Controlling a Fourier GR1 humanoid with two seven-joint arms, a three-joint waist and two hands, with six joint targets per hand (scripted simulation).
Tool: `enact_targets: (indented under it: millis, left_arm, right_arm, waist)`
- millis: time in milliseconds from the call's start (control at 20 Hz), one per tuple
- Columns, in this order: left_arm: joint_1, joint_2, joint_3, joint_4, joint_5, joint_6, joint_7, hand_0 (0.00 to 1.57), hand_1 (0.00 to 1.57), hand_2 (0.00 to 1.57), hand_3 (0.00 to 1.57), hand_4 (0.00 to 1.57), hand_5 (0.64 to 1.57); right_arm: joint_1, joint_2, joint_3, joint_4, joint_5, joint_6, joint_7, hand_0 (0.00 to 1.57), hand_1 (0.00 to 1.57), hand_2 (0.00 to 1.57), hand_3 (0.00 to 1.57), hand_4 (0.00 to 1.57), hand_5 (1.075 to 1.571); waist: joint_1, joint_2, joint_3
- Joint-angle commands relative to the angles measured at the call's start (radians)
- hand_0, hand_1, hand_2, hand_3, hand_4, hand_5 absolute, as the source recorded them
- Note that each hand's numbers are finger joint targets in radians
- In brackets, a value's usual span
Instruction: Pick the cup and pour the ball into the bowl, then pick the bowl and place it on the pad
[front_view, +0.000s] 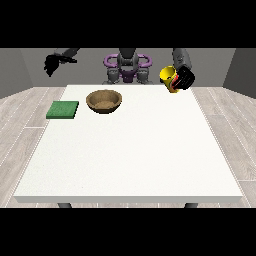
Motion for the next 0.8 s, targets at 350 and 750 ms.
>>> enact_targets:
  millis: [350, 750]
  left_arm:
    - [-0.118, -0.087, -0.154, -0.01, -0.292, 0.124, 0.362, 1.49, 1.49, 1.57, 1.57, 1.51, 1.267]
    - [-0.303, -0.142, -0.379, 0.028, -0.641, 0.052, 0.666, 1.55, 1.55, 1.57, 1.57, 1.57, 1.244]
  right_arm:
    - [-0.022, -0.029, -0.003, 0.043, -0.014, 0.052, -0.003, 0.0, 0.0, 0.0, 0.0, 0.0, 1.569]
    - [-0.052, -0.066, -0.03, 0.154, -0.032, 0.113, -0.048, 0.0, 0.0, 0.0, 0.0, 0.0, 1.571]
  waist:
    - [-0.043, -0.023, -0.0023]
    - [-0.044, -0.063, 0.0001]
